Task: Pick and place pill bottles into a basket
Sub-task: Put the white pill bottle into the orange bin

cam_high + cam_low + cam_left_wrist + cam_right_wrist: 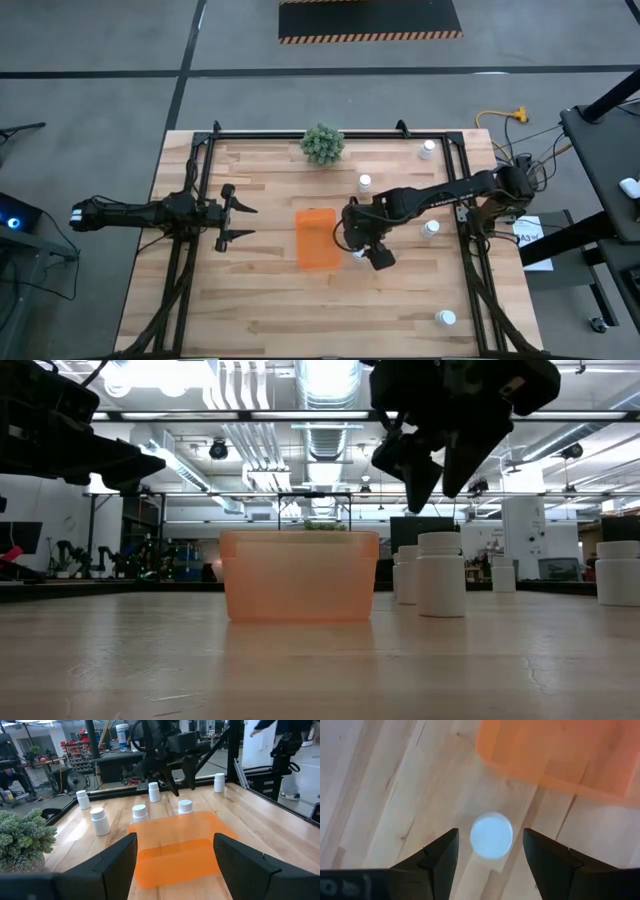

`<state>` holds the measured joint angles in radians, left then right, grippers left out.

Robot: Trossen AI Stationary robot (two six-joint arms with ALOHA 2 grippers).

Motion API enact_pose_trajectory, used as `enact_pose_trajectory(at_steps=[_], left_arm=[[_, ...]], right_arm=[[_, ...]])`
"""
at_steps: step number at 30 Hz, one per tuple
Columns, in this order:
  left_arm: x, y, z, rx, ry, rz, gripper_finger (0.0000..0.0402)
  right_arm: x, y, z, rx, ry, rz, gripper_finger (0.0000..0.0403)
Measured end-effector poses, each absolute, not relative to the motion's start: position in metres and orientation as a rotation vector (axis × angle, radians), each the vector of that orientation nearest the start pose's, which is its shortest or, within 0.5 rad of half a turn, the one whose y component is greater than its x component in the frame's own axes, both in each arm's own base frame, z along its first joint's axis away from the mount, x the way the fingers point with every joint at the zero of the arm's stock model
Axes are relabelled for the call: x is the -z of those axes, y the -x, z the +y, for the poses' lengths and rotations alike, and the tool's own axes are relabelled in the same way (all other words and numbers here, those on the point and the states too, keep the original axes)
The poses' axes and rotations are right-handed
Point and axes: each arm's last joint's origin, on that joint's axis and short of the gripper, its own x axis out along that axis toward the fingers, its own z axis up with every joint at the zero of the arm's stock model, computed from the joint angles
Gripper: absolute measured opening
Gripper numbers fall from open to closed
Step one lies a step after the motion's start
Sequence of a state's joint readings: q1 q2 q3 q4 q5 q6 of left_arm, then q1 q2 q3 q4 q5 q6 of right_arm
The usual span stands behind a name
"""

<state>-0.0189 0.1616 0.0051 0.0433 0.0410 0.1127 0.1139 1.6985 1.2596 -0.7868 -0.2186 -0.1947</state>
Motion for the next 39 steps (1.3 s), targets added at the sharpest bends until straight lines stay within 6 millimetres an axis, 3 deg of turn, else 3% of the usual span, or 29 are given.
enact_pose_trajectory(at_steps=[28, 39], left_arm=[[-0.156, -0.107, -0.003, 0.066, -0.111, 0.111, 0.0245], [-0.156, -0.107, -0.003, 0.066, -0.111, 0.111, 0.0245]], right_arm=[[-0.184, -0.322, 0.046, -0.419, 0.070, 1.161, 0.0210], [-0.185, -0.323, 0.046, -0.417, 0.068, 1.151, 0.0192]])
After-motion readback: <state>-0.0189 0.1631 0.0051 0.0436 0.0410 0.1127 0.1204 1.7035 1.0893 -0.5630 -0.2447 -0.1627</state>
